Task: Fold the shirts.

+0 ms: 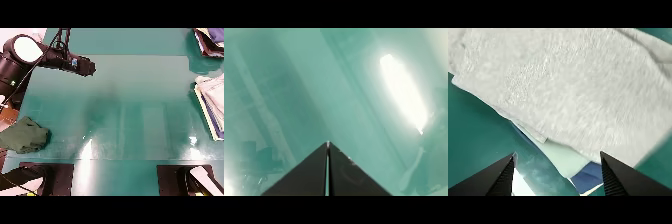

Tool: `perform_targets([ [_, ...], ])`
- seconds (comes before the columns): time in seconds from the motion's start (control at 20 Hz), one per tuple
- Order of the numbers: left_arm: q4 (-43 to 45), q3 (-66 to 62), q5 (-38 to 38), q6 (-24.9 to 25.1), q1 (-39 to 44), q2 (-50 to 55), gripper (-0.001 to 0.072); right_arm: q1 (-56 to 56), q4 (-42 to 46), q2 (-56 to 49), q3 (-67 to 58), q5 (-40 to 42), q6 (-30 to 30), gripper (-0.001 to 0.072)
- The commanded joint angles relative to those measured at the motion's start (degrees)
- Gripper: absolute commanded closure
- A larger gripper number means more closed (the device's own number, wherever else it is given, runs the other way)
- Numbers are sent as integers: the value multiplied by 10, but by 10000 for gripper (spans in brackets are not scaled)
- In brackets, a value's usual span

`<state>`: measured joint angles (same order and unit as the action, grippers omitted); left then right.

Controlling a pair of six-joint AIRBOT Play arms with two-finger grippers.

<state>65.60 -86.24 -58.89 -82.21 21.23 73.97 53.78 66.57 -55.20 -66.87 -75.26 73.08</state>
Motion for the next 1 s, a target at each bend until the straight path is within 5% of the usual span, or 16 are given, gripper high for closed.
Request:
perform_targets([
  [0.0, 0, 0, -11, 2, 0, 0, 686, -2, -48, 27, 22, 12, 0, 111],
  [0.2, 0, 0, -15, 1, 0, 0, 686, -133, -137, 28, 22, 17, 0, 116],
  [0.45, -1, 0, 7, 1, 0, 0, 686, -375, -141, -8, 22, 18, 0, 120],
  [0.55, -1, 0, 22, 1, 0, 0, 686, -452, -141, -30, 22, 18, 0, 263],
  [0.65, -1, 0, 37, 1, 0, 0, 686, -512, -141, -49, 22, 17, 0, 609],
  [0.7, -1, 0, 43, 1, 0, 0, 686, -536, -140, -58, 22, 18, -1, 695],
  [0.95, -1, 0, 66, 1, 0, 0, 686, -589, -141, -85, 22, 16, 0, 695],
])
